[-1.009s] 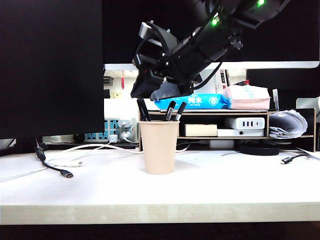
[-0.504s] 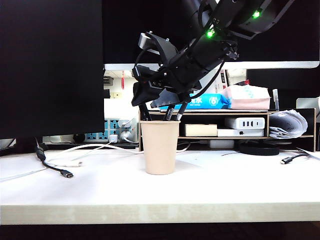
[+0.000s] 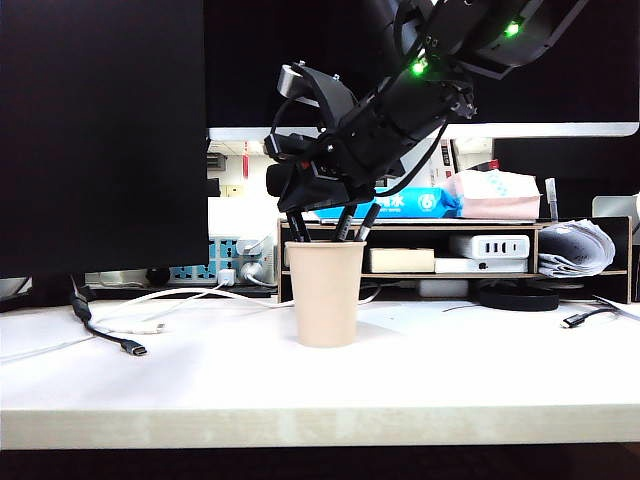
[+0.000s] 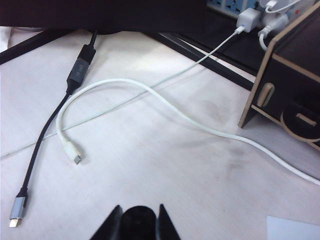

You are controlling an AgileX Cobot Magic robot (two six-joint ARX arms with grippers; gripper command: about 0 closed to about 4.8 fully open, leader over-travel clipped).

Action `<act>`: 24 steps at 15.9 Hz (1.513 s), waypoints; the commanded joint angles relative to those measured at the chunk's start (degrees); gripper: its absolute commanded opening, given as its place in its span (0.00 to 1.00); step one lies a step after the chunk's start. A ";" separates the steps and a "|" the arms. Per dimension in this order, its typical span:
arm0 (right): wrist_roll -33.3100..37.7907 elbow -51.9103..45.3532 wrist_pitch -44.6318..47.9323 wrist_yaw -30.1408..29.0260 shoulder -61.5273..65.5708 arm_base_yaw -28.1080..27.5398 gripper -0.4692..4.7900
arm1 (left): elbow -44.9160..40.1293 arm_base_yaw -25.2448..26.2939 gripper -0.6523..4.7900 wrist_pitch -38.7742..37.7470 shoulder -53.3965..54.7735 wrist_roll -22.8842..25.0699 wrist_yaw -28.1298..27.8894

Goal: Pick up the marker from the paper cup and put it on the table.

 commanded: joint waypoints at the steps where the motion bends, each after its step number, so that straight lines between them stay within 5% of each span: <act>1: -0.02 0.17 1.01 0.11 -0.24 0.31 0.24 | 0.00 -0.02 0.11 -0.13 0.00 0.07 0.44; 3: 0.02 0.20 1.05 0.11 -0.33 0.31 0.24 | 0.00 -0.02 0.11 -0.13 0.00 0.07 0.44; 5: 0.02 0.22 1.09 0.11 -0.44 0.28 0.13 | 0.00 -0.02 0.11 -0.13 0.00 0.07 0.42; 18: 0.00 0.22 3.02 2.64 -12.61 0.20 0.11 | 0.00 -0.02 0.11 -0.15 0.00 0.07 0.44; 21: -0.37 0.22 1.44 10.73 -18.01 -2.73 0.10 | 0.00 -0.02 0.11 -0.20 0.00 0.04 0.44; 24: -0.42 0.20 -9.33 12.04 -18.67 -10.38 0.10 | 0.00 -0.02 0.11 -0.20 0.00 0.04 0.42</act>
